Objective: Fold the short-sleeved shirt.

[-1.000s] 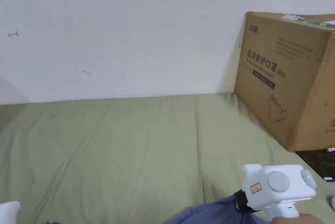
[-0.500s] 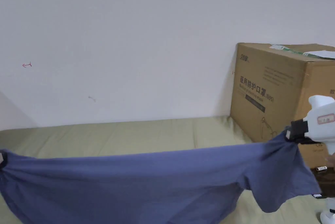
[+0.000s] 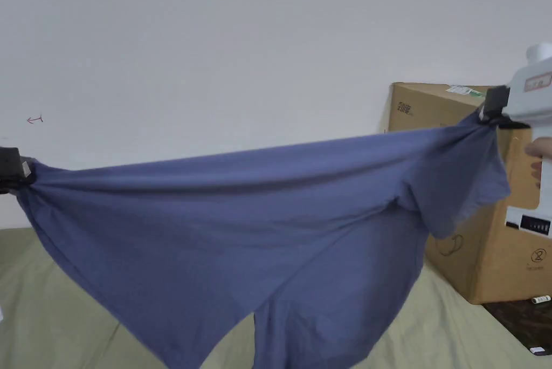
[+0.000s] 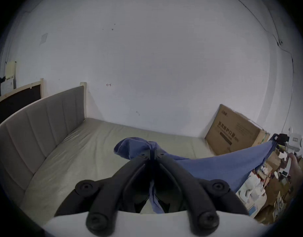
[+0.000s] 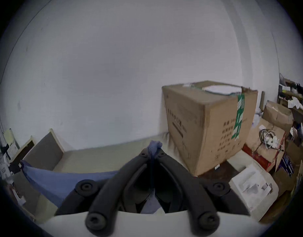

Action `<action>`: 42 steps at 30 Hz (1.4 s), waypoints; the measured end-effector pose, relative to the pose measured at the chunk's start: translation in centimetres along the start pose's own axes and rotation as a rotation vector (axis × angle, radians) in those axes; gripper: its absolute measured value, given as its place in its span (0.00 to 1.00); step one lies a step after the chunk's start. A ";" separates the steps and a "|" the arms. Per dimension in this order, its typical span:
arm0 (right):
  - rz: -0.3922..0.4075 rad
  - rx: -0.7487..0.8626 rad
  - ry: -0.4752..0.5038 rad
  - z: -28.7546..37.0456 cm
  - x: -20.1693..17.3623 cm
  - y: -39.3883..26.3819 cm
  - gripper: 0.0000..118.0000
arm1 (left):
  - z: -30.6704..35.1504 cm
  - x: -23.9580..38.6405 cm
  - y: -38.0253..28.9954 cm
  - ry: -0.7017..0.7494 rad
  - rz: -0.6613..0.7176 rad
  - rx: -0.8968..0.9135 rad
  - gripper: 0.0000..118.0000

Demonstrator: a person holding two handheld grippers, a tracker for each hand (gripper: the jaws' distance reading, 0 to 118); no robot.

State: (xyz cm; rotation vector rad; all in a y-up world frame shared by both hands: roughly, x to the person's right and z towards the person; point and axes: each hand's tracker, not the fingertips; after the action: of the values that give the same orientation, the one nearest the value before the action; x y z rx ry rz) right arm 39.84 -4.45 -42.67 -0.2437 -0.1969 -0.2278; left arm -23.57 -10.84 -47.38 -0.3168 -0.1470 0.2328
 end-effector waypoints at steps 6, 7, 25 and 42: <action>0.046 0.124 -0.007 1.3 0.2 0.4 0.00 | -1.8 0.9 -0.3 -0.015 0.048 0.049 0.02; 0.047 0.119 -0.007 1.2 0.6 -0.7 0.00 | -2.2 0.8 -0.9 -0.012 0.057 0.045 0.02; -0.022 -0.713 -0.084 5.8 13.8 -45.8 0.00 | 1.7 -12.6 -35.4 0.134 0.300 -0.595 0.02; 0.122 -0.686 -0.064 14.1 9.7 -45.0 0.94 | 13.5 -13.0 -35.3 0.099 0.284 -0.553 0.85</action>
State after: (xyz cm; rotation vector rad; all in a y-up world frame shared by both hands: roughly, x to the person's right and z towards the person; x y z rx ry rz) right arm 35.70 -45.18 -17.44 -0.9420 -0.1607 -0.1599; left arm -31.31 -42.72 -24.59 -0.9006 -0.0654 0.4570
